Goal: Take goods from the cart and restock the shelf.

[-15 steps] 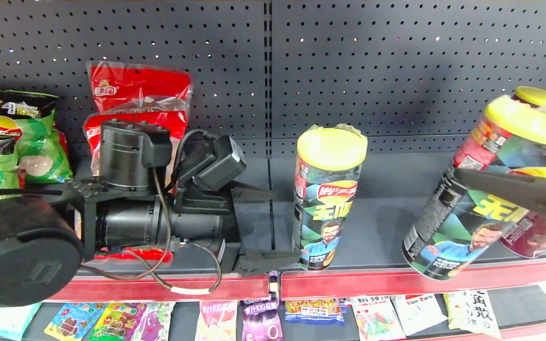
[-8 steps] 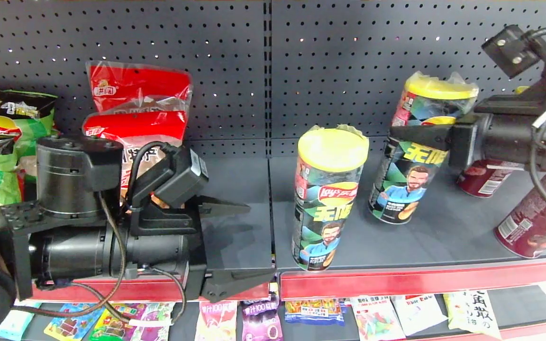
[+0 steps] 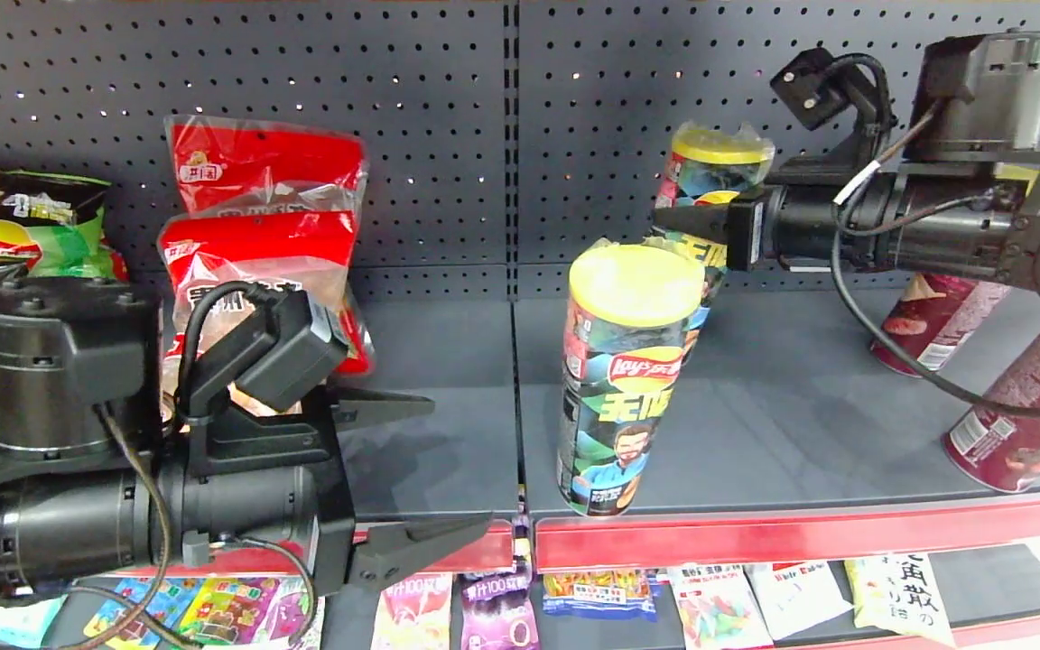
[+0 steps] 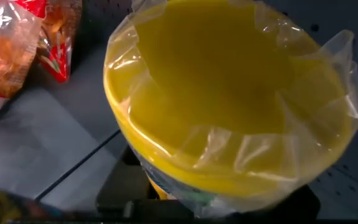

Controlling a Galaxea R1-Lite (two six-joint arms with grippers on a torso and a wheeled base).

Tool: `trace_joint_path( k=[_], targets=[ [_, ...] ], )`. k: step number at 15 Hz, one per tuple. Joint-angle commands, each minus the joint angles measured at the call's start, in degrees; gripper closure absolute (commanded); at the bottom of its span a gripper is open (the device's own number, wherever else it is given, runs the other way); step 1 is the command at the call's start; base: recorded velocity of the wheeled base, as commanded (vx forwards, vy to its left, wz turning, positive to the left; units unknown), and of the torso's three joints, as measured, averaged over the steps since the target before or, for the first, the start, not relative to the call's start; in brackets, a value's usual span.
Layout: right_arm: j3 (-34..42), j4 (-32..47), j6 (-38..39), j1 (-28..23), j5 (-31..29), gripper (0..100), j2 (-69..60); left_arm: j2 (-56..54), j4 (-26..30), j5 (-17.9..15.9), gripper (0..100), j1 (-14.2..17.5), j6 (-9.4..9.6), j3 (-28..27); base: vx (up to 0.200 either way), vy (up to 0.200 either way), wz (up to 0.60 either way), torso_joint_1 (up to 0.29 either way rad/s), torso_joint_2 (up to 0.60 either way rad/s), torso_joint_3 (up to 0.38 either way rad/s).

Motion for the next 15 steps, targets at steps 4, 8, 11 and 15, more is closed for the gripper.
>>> trace_joint_path(
  k=[4, 8, 11, 15],
  targets=[
    [-4.90, 0.17, -0.06, 3.10, 0.01, 100, 6.95, -1.46, -0.12, 1.51, 0, 0.00, -1.19, 0.83, 0.000, 0.000, 0.00, 0.000, 0.00, 0.000],
    [-6.13, 0.08, -0.06, 4.42, -0.16, 100, 8.54, -2.16, -0.12, 1.60, 0, 0.00, -3.12, 0.74, 0.000, 0.000, 0.00, 0.000, 0.00, 0.000],
    [-6.22, -0.01, 0.03, 5.30, -0.07, 100, 8.71, -1.99, -0.12, 1.60, 0, 0.09, -3.21, 0.48, 0.000, 0.000, 0.00, 0.000, 0.00, 0.000],
    [-5.78, -0.01, 0.12, 5.12, -0.07, 0, 8.54, -1.99, -0.20, 1.60, 0, 0.09, -3.12, 0.48, 0.000, 0.000, 0.00, 0.000, 0.00, 0.000]
  ],
)
